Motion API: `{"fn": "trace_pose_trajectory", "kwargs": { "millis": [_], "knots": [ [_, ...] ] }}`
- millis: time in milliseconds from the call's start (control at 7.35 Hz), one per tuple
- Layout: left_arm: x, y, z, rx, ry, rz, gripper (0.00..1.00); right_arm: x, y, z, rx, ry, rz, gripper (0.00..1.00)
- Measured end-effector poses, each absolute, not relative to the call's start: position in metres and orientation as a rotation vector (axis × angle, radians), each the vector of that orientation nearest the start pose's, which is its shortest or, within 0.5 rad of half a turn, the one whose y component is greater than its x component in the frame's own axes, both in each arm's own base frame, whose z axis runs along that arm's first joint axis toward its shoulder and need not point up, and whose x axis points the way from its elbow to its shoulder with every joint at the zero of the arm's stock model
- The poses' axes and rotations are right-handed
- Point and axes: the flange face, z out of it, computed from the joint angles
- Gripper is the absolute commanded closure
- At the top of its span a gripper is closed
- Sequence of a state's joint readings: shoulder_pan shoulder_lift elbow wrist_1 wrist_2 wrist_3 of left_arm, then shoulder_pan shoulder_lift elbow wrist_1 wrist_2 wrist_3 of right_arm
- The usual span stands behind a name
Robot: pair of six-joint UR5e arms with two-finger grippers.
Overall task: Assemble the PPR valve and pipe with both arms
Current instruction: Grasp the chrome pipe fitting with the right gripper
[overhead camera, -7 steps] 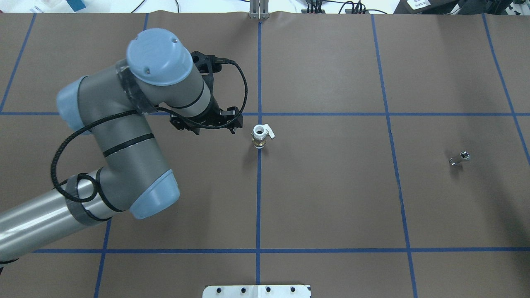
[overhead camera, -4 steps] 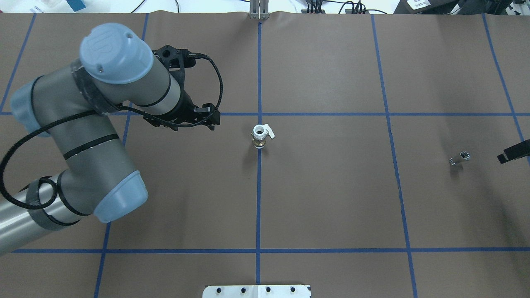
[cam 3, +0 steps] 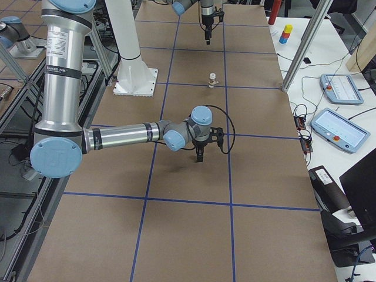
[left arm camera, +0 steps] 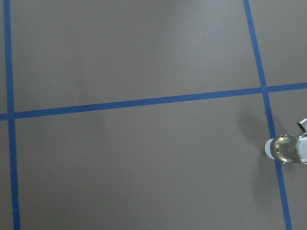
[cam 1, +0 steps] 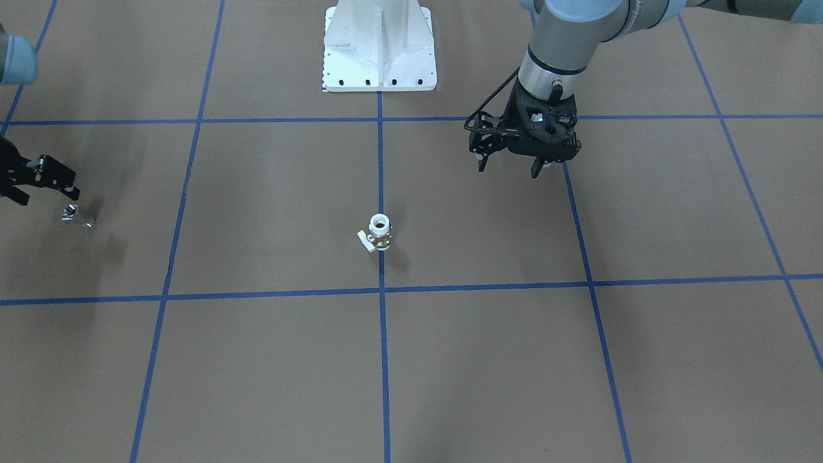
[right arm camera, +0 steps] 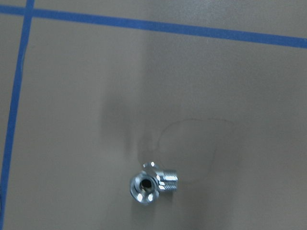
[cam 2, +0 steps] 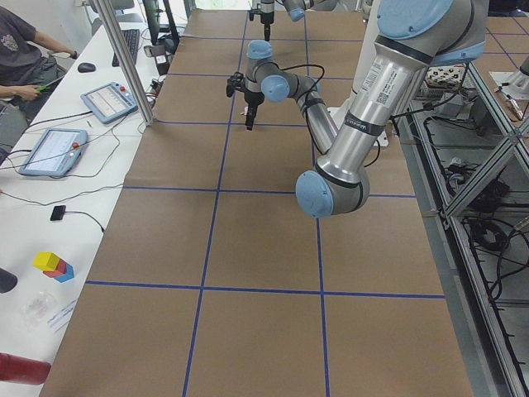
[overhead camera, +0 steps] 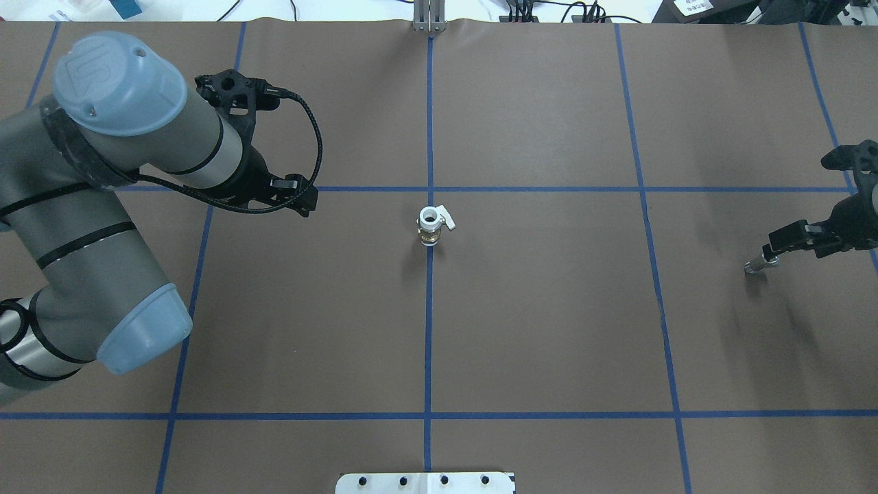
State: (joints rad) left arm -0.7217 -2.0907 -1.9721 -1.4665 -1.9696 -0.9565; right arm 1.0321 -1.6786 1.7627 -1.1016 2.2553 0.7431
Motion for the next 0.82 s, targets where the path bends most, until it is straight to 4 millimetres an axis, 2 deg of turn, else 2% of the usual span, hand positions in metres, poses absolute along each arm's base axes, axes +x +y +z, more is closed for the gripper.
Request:
{"fn": "trace_pose_trajectory", "kwargs": {
  "millis": [272, 545, 817],
  "knots": [
    [0.374, -0.456, 0.209, 0.206, 0.865, 0.065, 0.07, -0.192, -0.444, 0.568, 0.01, -0.835, 0.05, 0.08],
    [0.374, -0.456, 0.209, 0.207, 0.864, 0.065, 0.07, -0.202, -0.453, 0.573, -0.008, -0.827, 0.076, 0.37],
    [0.374, -0.456, 0.209, 0.207, 0.864, 0.065, 0.07, -0.203, -0.455, 0.575, -0.015, -0.824, 0.088, 0.4]
  ]
}}
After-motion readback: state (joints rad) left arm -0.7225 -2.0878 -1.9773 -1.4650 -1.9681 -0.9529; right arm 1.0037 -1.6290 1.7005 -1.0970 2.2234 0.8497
